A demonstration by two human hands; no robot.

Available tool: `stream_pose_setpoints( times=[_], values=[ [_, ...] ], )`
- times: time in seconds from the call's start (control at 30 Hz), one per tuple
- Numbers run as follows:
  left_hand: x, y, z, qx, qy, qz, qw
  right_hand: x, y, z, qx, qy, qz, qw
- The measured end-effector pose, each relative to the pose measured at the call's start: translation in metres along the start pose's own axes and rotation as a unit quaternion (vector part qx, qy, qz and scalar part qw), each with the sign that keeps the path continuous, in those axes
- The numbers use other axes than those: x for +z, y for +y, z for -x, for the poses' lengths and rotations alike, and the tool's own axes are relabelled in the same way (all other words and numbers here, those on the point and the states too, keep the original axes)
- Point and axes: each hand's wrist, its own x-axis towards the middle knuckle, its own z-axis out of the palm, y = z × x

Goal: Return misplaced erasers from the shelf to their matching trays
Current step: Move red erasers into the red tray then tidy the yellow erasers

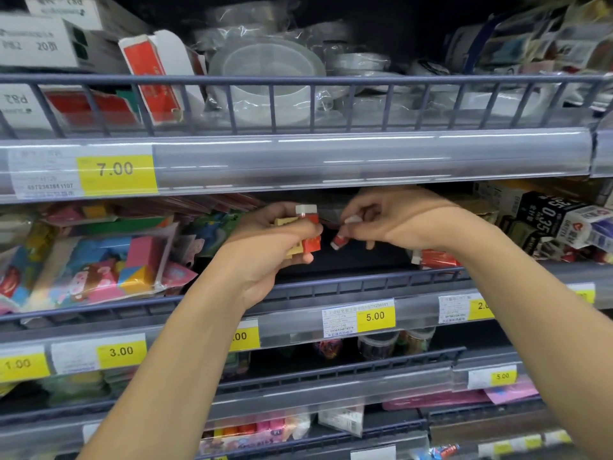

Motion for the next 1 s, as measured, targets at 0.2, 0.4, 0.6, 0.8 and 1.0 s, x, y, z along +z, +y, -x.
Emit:
stream_pose_setpoints(
  times=[0.2,0.4,0.6,0.8,1.0],
  values=[
    [-0.025,0.002,0.026,0.071,-0.012,0.033,0.997,0.029,-0.007,0.032,-0.072,0.18,-0.317,0.928],
    [-0.059,-0.024,0.08,0.094,-0.043,0.022,0.994,0.084,-0.016,0.095,-0.066,0.107,-0.541,0.832],
    [-0.088,-0.093,0.145,-0.002,-0.013,0.027,1.0,0.174,0.002,0.153,0.056,-0.017,-0.638,0.768],
    [-0.098,-0.21,0.215,-0.214,0.108,0.034,0.97,0.286,0.051,0.198,0.218,-0.15,-0.62,0.738],
    [-0.087,-0.309,0.318,-0.345,0.268,0.061,0.898,0.36,0.098,0.251,0.315,-0.233,-0.571,0.722]
  ],
)
